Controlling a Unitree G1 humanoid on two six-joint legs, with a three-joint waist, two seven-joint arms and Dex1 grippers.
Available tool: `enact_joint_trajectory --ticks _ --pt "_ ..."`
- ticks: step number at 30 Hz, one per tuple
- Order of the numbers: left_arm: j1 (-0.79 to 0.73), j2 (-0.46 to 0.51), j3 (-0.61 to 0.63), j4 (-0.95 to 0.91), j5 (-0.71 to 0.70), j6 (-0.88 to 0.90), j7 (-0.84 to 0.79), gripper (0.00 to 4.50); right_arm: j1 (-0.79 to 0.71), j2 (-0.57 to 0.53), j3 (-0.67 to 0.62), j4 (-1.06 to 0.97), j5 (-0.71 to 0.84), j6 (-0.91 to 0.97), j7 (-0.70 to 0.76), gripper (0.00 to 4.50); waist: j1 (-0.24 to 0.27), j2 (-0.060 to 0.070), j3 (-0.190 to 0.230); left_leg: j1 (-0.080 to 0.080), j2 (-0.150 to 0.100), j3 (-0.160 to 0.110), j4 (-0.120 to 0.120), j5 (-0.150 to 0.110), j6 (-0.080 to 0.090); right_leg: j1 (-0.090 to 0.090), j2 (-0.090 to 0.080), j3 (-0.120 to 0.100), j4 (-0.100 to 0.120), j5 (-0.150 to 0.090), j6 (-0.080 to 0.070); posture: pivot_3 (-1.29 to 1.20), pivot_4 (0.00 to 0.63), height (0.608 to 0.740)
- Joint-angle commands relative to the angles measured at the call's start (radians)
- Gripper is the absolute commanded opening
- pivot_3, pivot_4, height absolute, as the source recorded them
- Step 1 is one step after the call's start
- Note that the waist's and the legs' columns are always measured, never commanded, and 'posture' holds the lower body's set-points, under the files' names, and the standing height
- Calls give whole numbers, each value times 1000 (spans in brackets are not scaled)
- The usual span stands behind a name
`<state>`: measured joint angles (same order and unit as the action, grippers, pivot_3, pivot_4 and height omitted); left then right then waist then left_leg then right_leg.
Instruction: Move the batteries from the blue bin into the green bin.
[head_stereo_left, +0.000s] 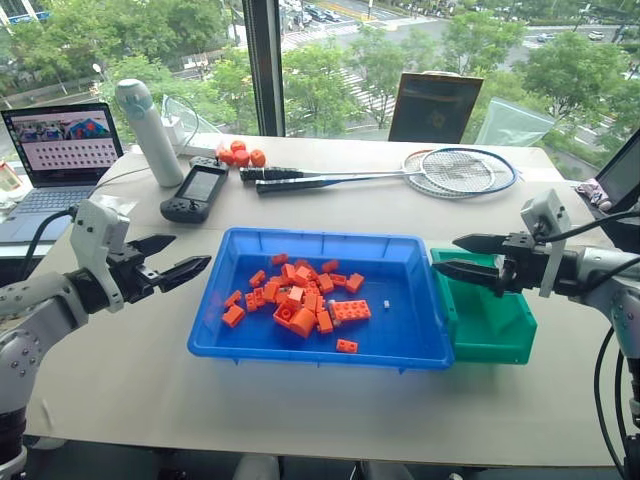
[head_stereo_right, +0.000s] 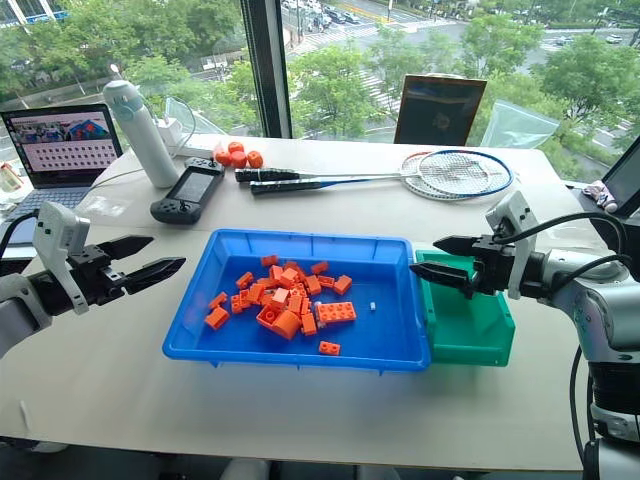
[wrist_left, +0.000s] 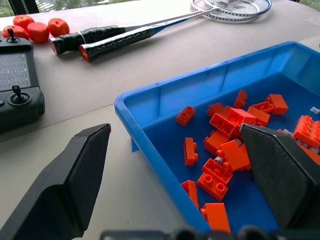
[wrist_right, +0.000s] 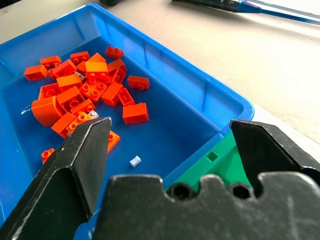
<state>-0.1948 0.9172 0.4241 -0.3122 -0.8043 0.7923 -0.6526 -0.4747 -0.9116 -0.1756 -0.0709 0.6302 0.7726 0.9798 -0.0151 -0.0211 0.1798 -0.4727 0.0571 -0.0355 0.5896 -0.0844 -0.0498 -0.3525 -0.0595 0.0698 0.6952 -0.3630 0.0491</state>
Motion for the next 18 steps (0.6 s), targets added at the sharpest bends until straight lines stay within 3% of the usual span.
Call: enact_joint_trajectory --ticks 1,4,8,13,18 --pt "-105 16 -20 -12 -40 32 -18 4500 -19 -34 6 -55 -16 13 1 4425 0 0 0 0 0 0 0 0 0 0 0 0 0 0 0 0 150 709" --pt "-171 112 -128 -60 -61 114 -121 4500 -91 -75 143 -109 -87 -50 96 4425 3 -2 3 -1 0 -1 1 0 0 0 0 -2 1 0 0 0 150 709" --pt "-89 212 -118 -148 -87 137 -241 4500 -212 -64 323 -109 -227 -158 173 4425 -25 0 4 1 1 5 -1 -1 1 -1 0 3 -2 0 1 0 150 709" --pt "-101 205 -90 -178 -103 161 -209 4500 -341 80 539 -1 -380 -203 202 4425 -29 -1 6 1 8 5 -2 -1 0 -3 5 1 -1 1 -2 0 150 709" --pt "-93 206 -56 -224 -159 197 -197 4500 -400 185 644 136 -478 -318 268 4425 -14 -2 11 0 7 5 1 -1 0 -2 4 0 -1 1 -2 0 150 709"
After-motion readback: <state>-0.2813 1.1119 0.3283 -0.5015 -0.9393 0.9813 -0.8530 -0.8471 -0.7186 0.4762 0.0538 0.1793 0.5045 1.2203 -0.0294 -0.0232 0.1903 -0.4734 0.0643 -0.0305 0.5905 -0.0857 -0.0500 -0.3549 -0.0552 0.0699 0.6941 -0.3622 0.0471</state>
